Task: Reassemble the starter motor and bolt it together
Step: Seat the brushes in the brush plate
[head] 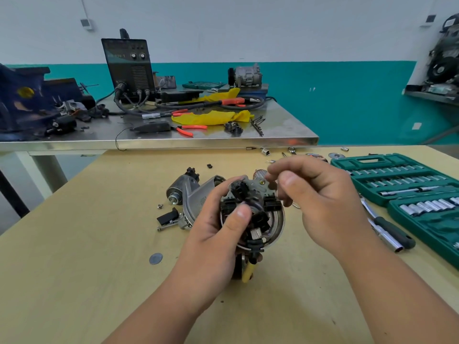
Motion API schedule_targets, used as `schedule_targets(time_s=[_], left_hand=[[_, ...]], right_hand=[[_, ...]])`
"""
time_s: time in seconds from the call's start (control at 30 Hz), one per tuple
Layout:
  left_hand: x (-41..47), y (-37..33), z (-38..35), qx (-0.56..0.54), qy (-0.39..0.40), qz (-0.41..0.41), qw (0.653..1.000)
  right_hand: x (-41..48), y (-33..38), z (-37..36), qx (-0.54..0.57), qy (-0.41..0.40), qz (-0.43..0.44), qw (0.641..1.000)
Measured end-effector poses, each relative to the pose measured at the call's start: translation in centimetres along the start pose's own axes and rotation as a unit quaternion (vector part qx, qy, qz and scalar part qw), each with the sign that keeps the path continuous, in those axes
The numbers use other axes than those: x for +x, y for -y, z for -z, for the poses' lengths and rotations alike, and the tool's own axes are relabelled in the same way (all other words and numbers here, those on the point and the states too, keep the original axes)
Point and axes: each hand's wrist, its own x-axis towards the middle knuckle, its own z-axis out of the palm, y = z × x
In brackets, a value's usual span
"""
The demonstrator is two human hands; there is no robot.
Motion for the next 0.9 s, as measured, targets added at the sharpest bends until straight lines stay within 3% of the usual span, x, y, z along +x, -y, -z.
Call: schedule_targets(time_s=[0.13,0.2,0.33,0.4,0.47,0.57,0.63,0.77,0.9], left_hand=[[0.0,0.3,-0.1,0.033,0.020,-0.005,0.999],[0.0,0.3,-0.1,0.041,0.032,0.009,0.999],[-0.2,0.2,-0.1,0.041,0.037,0.014,0.998],[-0.3,0.1,-0.1,0.045,0.024,0.005,0.999],[-0.4,0.1,-0.2,0.036,0.025,-0.010,0.999],[-0.4,0.1,-0.3,0.032,0.003,-0.006,0.999],[-0.3,0.1,-0.1,0.021,-0.017,0.001,1.000],[-0.1,-0.2,0.5,0.021,-0.026,0.008,0.999],[0.2,-0.4,0.4,-0.015,-0.026,0.014,0.999]], right_hand=[[0.2,0.7,0.6,-0.185,0.094,0.025,0.978],[0.3,1.0,0.7,-0.217,0.094,0.017,0.972],[0.9,1.1,1.4,0.012,-0.016,-0.091,0.996],[0.8,1.3,1.4,0.146,-0.012,-0.141,0.979],[0.3,1.6,0.7,0.172,0.032,-0.172,0.969],[-0.5,1.7,-0.2,-0.058,0.064,-0.114,0.990],[-0.7,2.0,-0.2,-0.196,0.068,-0.051,0.977],[-0.9,2.3,-0.3,-0.248,0.079,-0.018,0.965],[-0.6,1.7,-0.3,-0.276,0.036,0.029,0.960]])
